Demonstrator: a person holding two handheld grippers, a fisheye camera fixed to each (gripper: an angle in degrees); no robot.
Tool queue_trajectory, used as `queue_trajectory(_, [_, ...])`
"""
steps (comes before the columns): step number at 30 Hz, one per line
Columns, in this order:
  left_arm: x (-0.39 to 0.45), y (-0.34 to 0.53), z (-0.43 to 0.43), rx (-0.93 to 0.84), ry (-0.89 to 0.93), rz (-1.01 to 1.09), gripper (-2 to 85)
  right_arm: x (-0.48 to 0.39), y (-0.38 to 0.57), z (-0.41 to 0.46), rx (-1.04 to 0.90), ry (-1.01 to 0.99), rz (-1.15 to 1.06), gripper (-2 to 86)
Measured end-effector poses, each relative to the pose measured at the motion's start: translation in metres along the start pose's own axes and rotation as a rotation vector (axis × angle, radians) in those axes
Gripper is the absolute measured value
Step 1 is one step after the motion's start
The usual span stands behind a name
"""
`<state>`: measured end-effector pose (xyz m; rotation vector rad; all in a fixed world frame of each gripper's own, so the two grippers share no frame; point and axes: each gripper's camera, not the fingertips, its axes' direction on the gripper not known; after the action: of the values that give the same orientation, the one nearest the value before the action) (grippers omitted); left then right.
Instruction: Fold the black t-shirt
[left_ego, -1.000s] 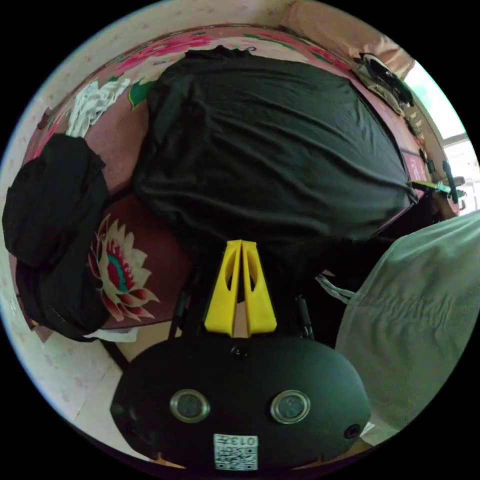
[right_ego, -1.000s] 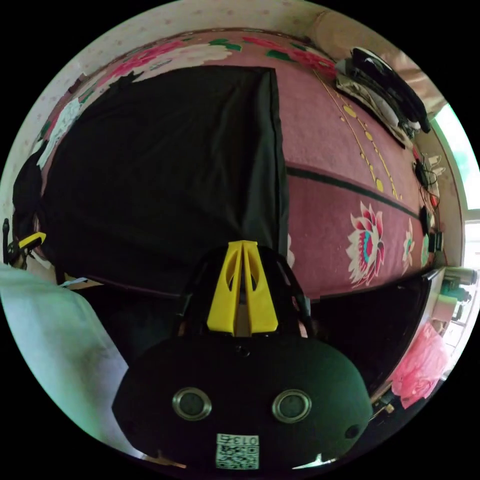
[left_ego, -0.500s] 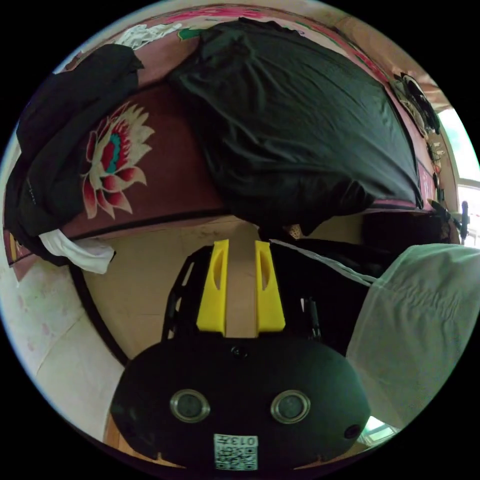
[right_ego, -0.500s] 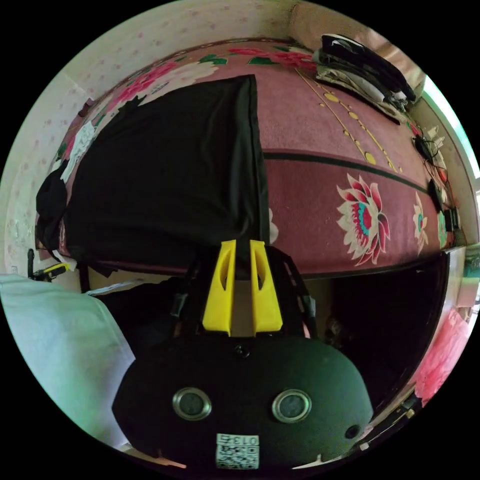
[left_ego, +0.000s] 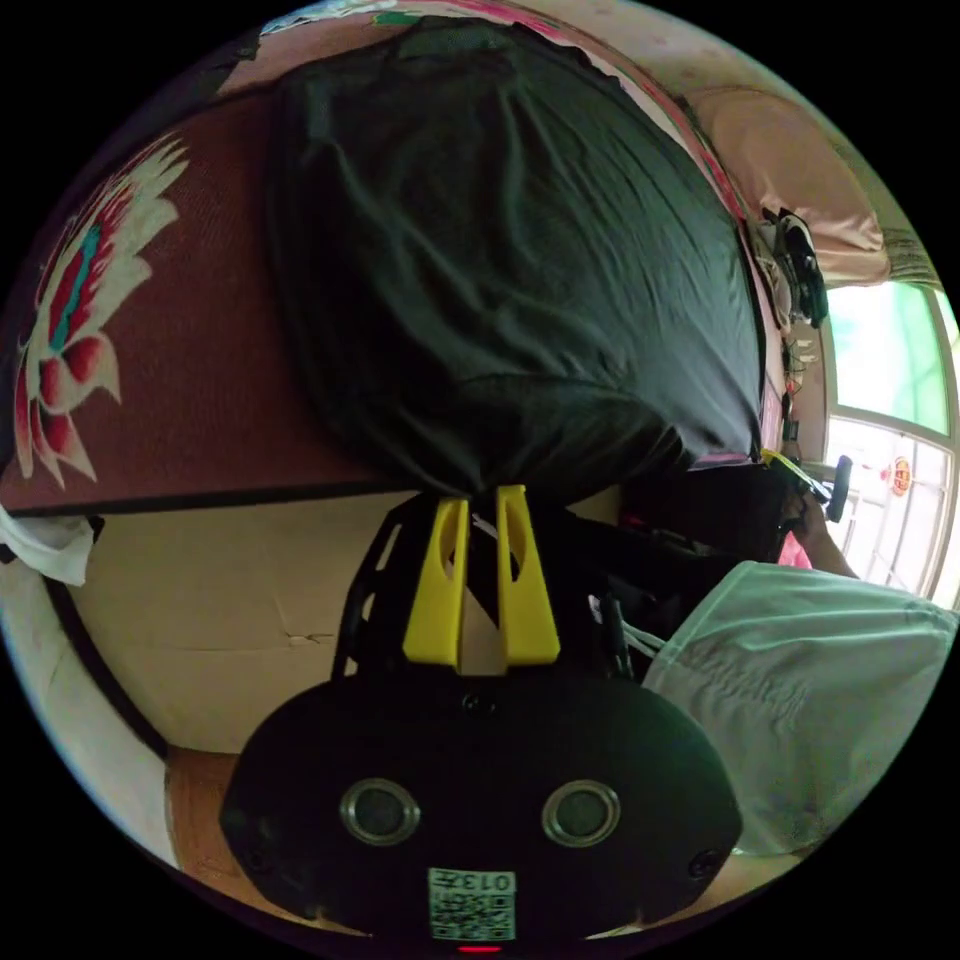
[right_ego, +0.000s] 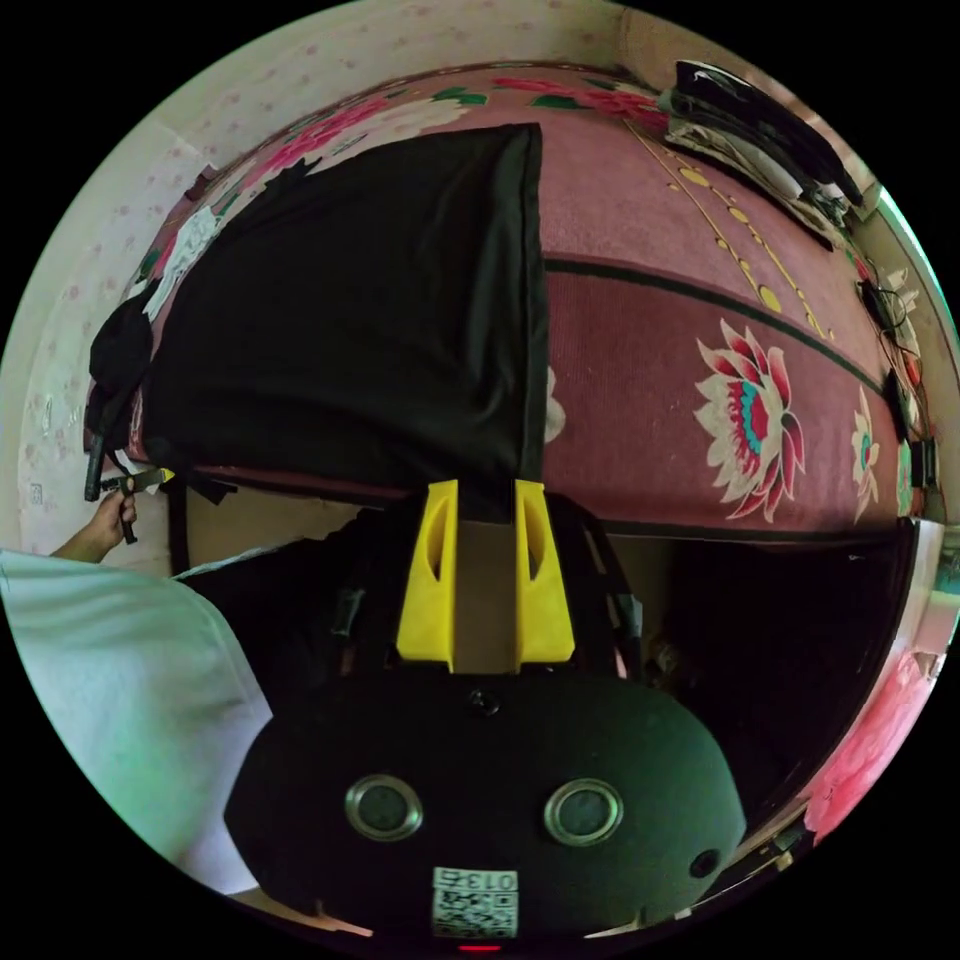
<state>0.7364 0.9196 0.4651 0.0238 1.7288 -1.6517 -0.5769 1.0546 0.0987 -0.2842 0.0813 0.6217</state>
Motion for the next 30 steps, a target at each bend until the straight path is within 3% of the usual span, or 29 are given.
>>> queue_trajectory(11, [-0.041,0.029,-0.062,0.03,0.169,0.144,0.3,0.029,0.024,0.002,0.008,0.055,0.104,11.2])
queue_trajectory(18, [-0.066,0.043,-0.109,0.094,0.326,0.208,0.1,0.031,0.01,0.022,-0.079,0.069,0.089,2.4])
queue_trajectory(30, [-0.096,-0.015,-0.192,0.211,0.492,0.226,0.3,0.061,-0.015,-0.075,0.152,-0.046,0.047,0.5])
